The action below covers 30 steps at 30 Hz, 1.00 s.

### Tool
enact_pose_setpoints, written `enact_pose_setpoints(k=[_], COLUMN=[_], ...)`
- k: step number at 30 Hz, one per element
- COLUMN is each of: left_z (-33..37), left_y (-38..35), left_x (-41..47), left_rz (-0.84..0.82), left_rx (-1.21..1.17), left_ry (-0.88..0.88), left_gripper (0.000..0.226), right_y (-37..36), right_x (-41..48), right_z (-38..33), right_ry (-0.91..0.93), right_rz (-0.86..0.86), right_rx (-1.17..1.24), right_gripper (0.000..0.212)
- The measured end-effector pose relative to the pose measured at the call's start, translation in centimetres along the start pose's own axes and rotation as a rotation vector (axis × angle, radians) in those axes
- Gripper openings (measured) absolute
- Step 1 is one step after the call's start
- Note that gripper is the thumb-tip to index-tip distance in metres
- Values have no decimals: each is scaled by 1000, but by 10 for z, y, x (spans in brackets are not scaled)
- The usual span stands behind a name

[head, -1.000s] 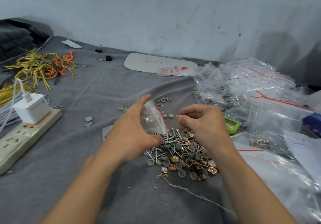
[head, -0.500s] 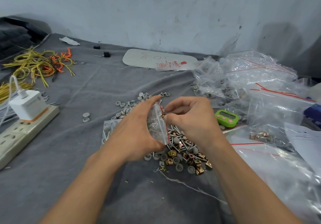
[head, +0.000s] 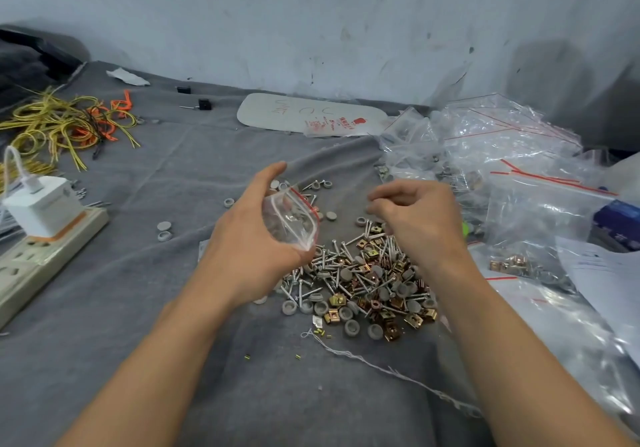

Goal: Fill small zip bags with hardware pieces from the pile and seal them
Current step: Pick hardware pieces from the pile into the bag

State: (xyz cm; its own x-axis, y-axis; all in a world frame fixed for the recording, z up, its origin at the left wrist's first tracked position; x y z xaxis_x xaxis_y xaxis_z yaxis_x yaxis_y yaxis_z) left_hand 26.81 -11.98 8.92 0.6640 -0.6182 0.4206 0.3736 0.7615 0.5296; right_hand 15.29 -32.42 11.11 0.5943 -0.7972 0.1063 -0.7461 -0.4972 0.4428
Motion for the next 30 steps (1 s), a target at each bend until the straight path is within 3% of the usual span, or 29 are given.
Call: enact_pose_setpoints(k=[4,8,12,20,24,27,30], left_z=[1,2,2,1,2,2,2], left_y=[-1,-4,-7,-9,-10,-10,-10], left_x=[-1,0,-1,-1,-1,-2,-1], left_rz=[2,-3,-13,-27,-27,-27,-27], left_rx=[16,39,58,89,93,94,94], left_ry=[18,19,24,21,9,-2,-5], left_gripper=[100,99,100,102,103,104,103], right_y=[23,19,13,25,32,37,40], right_x=[20,30,35,39,40,41,41], right_z=[31,54,58,63,68,71,72], right_ry=[-76,-159,-158,-91,-77,-78,-118], right_rz=[101,-16,-116,-62,-43,-51,-73], right_rx=[-394,-766,-879,-729,-589,-541,-523], right_gripper=[28,37,48,17,13,30,25])
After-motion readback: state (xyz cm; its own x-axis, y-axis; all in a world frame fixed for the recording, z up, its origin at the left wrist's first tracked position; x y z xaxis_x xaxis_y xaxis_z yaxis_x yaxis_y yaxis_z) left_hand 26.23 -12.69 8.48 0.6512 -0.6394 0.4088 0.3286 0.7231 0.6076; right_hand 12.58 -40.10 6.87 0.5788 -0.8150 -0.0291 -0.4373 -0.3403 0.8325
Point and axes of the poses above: each hand's wrist, its own x-axis towards the middle knuckle, its own y-axis out of the back of the hand, z = x × y, the point moved 6 cm from there along x, towards the middle knuckle, and after that the axes turned 12 degrees about -y, right-handed, at the moved point
